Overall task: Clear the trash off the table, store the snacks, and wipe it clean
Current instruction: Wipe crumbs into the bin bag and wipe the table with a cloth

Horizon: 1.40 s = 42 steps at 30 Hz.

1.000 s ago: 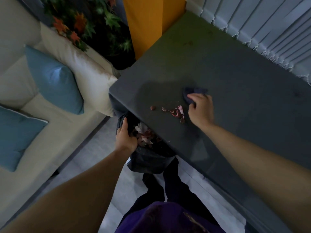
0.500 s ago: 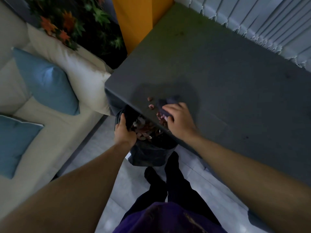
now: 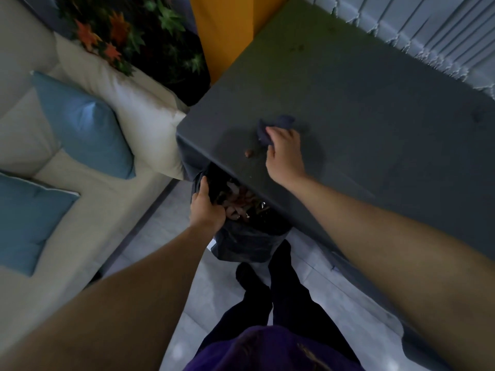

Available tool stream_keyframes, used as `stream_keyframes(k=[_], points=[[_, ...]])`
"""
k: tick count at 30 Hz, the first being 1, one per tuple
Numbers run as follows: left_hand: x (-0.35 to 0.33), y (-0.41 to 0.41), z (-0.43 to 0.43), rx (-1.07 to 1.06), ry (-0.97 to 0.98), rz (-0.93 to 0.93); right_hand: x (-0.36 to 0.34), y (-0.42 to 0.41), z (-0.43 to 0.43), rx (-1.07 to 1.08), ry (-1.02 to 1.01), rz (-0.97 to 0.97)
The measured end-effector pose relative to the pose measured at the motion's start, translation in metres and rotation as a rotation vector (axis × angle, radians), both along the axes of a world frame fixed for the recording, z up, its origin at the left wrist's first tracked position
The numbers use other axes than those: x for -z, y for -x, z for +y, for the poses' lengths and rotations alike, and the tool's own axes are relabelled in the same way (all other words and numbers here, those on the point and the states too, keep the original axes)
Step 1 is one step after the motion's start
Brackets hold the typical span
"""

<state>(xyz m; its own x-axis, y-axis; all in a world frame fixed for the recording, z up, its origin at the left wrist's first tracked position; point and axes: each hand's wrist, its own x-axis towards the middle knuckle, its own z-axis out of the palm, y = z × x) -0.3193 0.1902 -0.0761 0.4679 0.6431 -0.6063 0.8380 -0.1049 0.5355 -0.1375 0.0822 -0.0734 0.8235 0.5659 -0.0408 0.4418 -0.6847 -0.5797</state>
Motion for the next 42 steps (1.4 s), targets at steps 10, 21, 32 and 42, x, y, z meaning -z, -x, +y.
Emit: stream_keyframes(k=[10,21,32,42], points=[[0.003,-0.003,-0.003,0.027,0.02,0.002,-0.001,0.034,-0.032,-0.384,-0.099,-0.054],[0.002,-0.003,-0.026,0.071,0.06,0.005,-0.001,0.019,-0.079,0.0,-0.072,-0.091],[0.001,-0.012,-0.05,0.086,0.056,-0.009,-0.006,0.025,-0.108,-0.138,-0.121,-0.054],[-0.003,-0.014,-0.065,0.068,0.023,0.006,-0.01,0.016,-0.113,-0.417,-0.031,0.125]])
